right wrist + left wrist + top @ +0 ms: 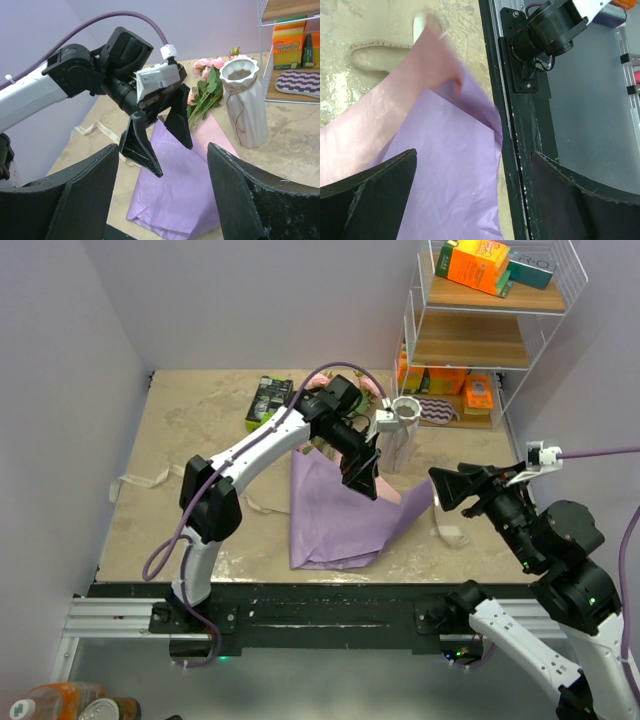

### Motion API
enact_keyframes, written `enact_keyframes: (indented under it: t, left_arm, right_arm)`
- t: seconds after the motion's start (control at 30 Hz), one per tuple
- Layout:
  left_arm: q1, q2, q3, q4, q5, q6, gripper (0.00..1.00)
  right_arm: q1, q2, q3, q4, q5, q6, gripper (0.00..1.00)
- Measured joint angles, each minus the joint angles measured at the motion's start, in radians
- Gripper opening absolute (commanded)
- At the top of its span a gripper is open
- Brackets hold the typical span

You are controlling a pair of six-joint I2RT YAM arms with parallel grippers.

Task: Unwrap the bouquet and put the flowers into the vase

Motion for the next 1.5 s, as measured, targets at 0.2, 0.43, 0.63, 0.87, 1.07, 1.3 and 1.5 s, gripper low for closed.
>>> enact_keyframes:
  t: [0.2,0.43,0.63,0.87,1.07,1.3,1.5]
  left_arm:
    - [0.025,-0.052,-0.009,0.010,0.005,-0.021,0.99]
    - [0.085,-0.116,-0.138,0.073,-0.177,0.058,0.98]
    - [0.103,0.017,-0.148,0.072,-0.359,0.192,0.98]
    - [0.103,0.127,-0.094,0.057,-0.432,0.286,0.98]
    - [0.105,0.148,-0.043,0.061,-0.430,0.306,0.96]
    - [0.119,0.082,-0.115,0.063,-0.397,0.306,0.96]
    - [0.195,-0.001,-0.126,0.053,-0.343,0.303,0.96]
  right_arm:
    - [0.000,0.000,0.010,-0.021,-0.002,-0.008,0.75]
    - [0.000,-0.014,-0.016,-0.029,-0.005,-0.008,0.73]
    - [0.000,-0.020,-0.060,-0.024,-0.030,-0.007,0.70]
    - [0.000,-0.042,-0.136,-0.014,-0.037,0.009,0.70]
    - [0.000,-0.059,-0.305,0.020,-0.059,0.070,0.74]
    - [0.000,-0.035,-0.504,0.026,-0.061,0.192,0.75]
    - [0.000,0.059,-0.554,0.056,0.005,0.308,0.77]
